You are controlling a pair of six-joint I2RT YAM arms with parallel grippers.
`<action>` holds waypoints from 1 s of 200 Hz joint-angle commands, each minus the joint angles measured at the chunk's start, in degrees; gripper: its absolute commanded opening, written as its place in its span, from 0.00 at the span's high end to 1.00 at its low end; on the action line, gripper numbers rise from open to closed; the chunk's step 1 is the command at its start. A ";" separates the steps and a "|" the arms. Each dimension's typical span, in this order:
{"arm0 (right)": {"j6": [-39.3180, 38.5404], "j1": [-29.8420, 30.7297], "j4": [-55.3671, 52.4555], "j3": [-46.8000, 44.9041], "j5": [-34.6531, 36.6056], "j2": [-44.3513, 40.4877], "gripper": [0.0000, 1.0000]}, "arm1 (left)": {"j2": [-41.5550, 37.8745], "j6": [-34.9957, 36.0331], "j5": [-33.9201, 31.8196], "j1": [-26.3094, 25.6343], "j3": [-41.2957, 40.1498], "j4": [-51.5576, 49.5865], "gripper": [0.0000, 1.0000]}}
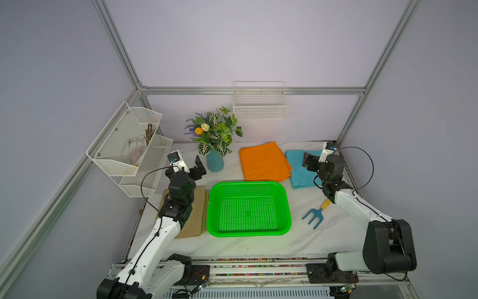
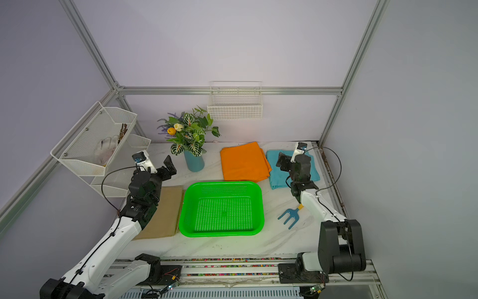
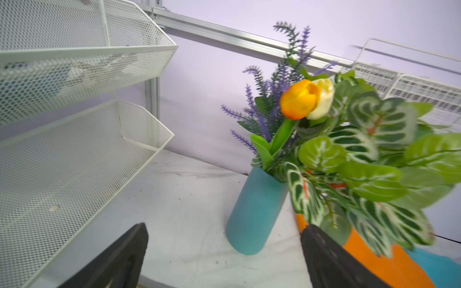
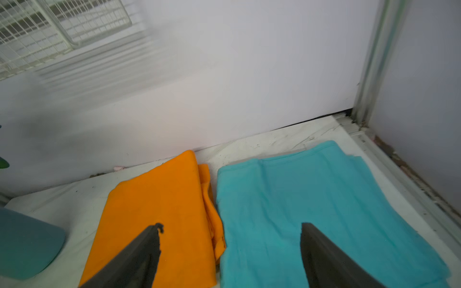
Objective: Put the folded long pants in the basket
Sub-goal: Pick up the long pant at the center of the board.
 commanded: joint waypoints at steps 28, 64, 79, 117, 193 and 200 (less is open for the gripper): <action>1.82 0.47 -21.65 19.32 -15.17 17.63 0.11 | 0.29 -3.92 -9.10 -16.37 6.20 -4.37 0.00; 3.49 0.92 -26.77 33.96 -20.82 32.70 0.16 | 6.17 -2.84 -1.89 -21.94 10.75 -1.04 0.00; 4.68 1.04 -27.07 37.32 -21.21 36.48 0.17 | 10.35 -3.34 4.54 -22.25 14.56 -2.49 0.00; 7.72 1.58 -26.48 41.24 -22.91 41.95 0.21 | 22.93 -4.05 16.91 -22.30 26.56 -8.94 0.00; 7.74 2.99 -24.82 36.28 -22.60 42.28 0.27 | 31.58 -7.99 22.26 -22.32 29.71 -9.52 0.00; 7.96 3.10 -24.26 35.33 -22.89 41.97 0.31 | 31.75 -8.00 22.27 -22.30 29.62 -10.00 0.00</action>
